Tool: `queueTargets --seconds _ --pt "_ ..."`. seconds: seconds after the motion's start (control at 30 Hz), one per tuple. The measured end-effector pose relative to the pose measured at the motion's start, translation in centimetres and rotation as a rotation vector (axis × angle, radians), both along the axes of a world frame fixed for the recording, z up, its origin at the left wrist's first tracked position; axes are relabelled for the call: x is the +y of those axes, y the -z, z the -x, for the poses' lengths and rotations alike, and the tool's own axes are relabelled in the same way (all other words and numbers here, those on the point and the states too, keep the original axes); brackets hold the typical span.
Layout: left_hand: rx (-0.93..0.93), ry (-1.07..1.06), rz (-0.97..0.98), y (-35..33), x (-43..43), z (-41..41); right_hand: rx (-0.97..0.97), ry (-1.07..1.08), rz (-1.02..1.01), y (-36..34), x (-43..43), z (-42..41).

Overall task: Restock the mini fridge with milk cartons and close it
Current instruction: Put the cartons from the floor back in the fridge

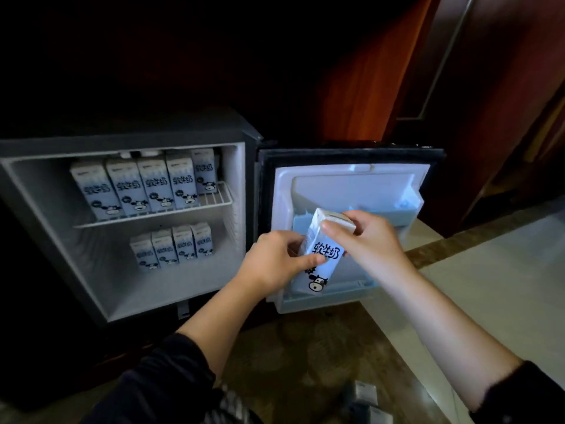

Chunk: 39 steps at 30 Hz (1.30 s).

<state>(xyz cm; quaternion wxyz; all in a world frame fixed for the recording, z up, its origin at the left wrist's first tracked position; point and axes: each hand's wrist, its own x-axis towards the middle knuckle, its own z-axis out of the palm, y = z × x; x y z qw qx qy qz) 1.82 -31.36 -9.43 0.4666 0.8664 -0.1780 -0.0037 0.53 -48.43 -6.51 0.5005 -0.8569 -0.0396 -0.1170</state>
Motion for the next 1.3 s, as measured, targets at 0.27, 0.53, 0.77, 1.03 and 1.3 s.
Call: queueTargets --seconds 0.27,0.53,0.77,1.03,1.3 --pt "-0.154 -0.193 -0.148 -2.0 6.9 -1.3 0.090 -0.038 0.242 -3.2 7.6 -3.5" --pt "-0.241 -0.362 -0.006 0.2 12.3 -4.1 0.003 -0.047 0.403 -4.0 15.1 -8.1" --pt "-0.239 -0.398 0.140 2.8 15.3 -8.4 -0.068 0.037 0.436 -3.1 19.2 -12.8" --pt "-0.099 -0.315 0.211 5.3 15.8 -12.3 -0.112 0.095 0.376 -1.1 21.2 -17.1" --pt "-0.064 -0.318 0.243 6.9 15.9 -14.4 -0.064 0.026 0.435 0.1 22.4 -20.5"
